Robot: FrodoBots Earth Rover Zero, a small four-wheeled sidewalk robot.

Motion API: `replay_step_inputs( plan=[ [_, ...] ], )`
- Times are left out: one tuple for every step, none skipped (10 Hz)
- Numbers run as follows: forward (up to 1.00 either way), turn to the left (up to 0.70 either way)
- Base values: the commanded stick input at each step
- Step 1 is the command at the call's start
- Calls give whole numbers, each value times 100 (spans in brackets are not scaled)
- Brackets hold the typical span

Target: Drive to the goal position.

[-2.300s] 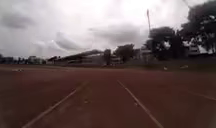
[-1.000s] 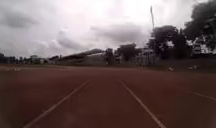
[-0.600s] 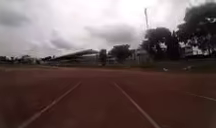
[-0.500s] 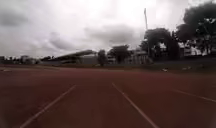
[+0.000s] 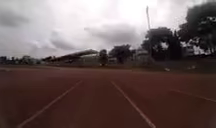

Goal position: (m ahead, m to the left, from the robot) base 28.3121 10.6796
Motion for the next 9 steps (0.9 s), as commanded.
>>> replay_step_inputs(
  plan=[
    [70,0],
    [70,0],
    [70,0],
    [70,0],
    [70,0],
    [70,0],
    [70,0],
    [70,0],
    [70,0]
  ],
)
